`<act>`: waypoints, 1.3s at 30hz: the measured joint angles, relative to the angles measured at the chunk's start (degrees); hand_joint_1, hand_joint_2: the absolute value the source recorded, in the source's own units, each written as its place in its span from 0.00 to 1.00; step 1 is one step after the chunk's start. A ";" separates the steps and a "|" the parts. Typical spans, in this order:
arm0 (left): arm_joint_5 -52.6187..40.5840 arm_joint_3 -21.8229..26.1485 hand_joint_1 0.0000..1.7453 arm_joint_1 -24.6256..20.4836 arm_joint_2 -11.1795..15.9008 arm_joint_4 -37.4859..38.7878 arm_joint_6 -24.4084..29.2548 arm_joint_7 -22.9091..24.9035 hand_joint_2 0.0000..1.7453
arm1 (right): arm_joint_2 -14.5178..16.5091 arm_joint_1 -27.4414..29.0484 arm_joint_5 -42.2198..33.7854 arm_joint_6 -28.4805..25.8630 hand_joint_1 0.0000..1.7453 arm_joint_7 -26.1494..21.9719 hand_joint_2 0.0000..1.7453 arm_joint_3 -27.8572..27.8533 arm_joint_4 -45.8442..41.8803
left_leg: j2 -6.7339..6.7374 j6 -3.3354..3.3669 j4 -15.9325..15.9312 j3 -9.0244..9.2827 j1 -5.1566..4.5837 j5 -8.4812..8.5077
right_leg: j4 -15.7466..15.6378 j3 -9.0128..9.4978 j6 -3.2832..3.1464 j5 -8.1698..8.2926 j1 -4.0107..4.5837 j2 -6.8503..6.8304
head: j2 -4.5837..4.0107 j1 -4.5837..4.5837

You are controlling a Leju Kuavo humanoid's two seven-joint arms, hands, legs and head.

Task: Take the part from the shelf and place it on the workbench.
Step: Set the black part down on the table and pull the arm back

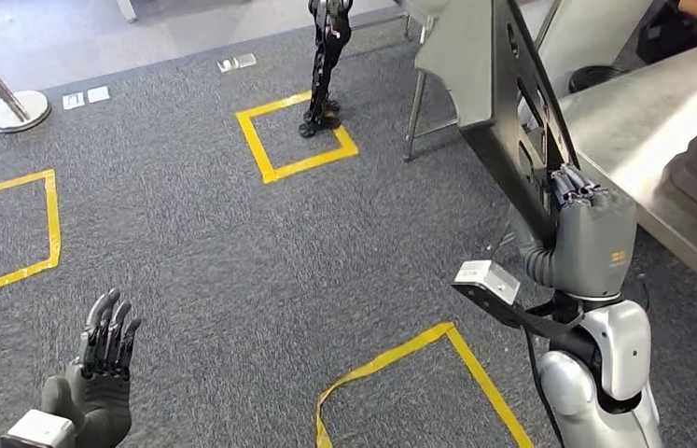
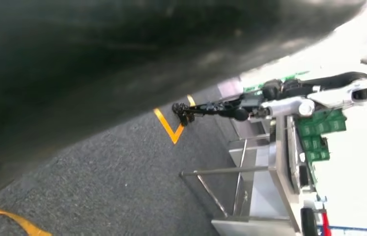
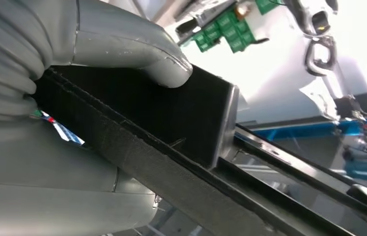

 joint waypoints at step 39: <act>-2.08 -0.20 0.00 -0.58 0.27 0.55 1.26 -1.42 0.00 | 0.49 -0.01 -1.29 0.32 1.00 -0.86 1.00 -0.25 0.08 | 0.37 -0.59 15.83 -10.03 -0.09 -5.66 | -1.04 2.71 -2.12 -0.13 -0.10 1.31 | 0.01 -0.18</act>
